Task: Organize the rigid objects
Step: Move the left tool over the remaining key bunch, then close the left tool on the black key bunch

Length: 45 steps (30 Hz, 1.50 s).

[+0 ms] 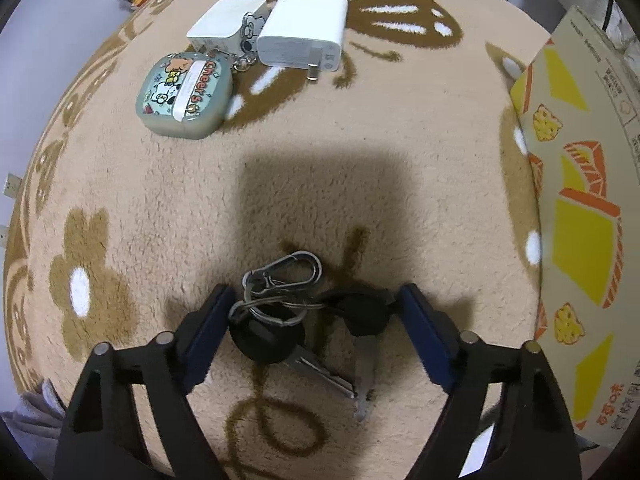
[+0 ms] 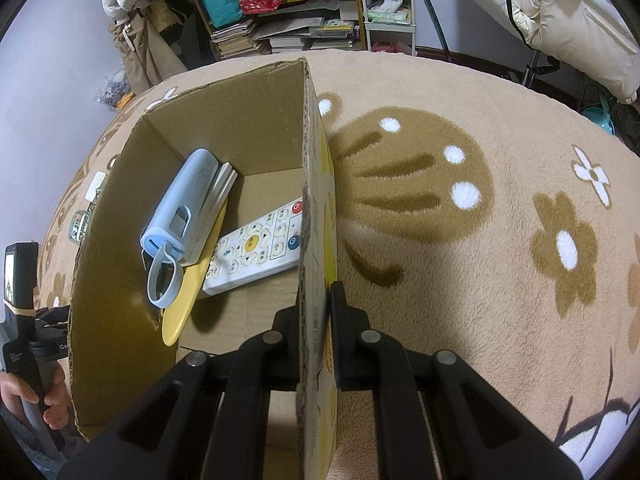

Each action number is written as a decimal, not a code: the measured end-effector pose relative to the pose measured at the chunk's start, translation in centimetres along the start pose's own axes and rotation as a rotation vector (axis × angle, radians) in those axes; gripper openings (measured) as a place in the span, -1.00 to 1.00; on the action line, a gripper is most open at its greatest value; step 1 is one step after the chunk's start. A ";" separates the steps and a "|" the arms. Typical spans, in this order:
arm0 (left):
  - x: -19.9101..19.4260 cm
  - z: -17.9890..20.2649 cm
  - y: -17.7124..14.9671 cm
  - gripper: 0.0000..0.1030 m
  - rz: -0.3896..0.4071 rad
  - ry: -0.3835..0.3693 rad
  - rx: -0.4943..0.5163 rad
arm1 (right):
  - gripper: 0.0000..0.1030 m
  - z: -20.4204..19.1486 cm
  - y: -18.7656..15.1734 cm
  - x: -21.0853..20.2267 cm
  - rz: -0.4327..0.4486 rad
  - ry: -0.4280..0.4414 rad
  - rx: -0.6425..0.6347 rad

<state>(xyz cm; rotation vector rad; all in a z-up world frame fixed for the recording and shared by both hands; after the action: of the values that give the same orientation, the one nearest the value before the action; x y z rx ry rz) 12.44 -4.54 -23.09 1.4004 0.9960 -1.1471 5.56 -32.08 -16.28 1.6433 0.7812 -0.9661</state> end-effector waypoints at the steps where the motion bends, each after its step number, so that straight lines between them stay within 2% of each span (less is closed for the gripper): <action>1: -0.1 -0.2 0.0 0.54 0.005 -0.003 -0.014 | -0.81 0.1 0.0 0.0 0.000 0.000 0.001; 3: -0.3 -0.3 -0.1 0.41 0.011 0.000 -0.031 | -0.81 0.1 0.1 0.0 0.000 -0.001 -0.001; 4: -0.4 -0.5 -0.1 0.25 0.013 0.007 -0.038 | -0.81 0.1 0.0 0.0 0.000 0.000 -0.001; 5: -0.5 -0.8 -0.1 0.18 0.011 0.009 -0.042 | -0.81 0.1 0.1 0.0 0.000 0.000 -0.001; 13: -0.9 -0.3 -0.3 -0.15 0.014 0.013 -0.014 | -0.81 0.1 0.0 0.0 0.000 0.000 -0.001; 18: -1.1 0.4 -0.4 -0.18 0.020 0.028 -0.002 | -0.81 0.1 0.1 0.0 0.000 0.000 0.000; 22: -1.6 1.0 -0.3 -0.41 0.026 0.021 -0.008 | -0.81 0.0 0.0 0.0 0.000 0.001 0.000; 26: -2.1 1.3 -0.4 -0.41 0.032 0.049 0.006 | -0.81 0.1 0.1 0.0 0.000 0.000 -0.001; 32: -3.7 1.8 -0.2 -0.42 0.059 0.022 -0.030 | -0.81 0.1 0.1 0.0 -0.001 0.000 -0.001; 39: -4.0 0.3 -0.2 -0.42 0.056 0.000 -0.078 | -0.81 0.3 0.1 0.0 -0.002 0.000 -0.002; 45: -5.4 0.6 -0.1 -0.43 0.110 0.023 -0.055 | -0.80 0.2 -0.1 0.1 -0.007 0.010 0.006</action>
<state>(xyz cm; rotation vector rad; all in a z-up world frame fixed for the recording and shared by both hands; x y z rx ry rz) 11.18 -5.12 -17.81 1.4095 0.9477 -1.0171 5.44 -32.25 -16.42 1.6529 0.7916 -0.9666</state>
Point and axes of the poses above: each gripper's, at about its wrist camera, not at the fingertips, and x roughly the way its jaws point, z to its right, y to its top, the point moved 3 cm from there along x, roughly the way its jaws point
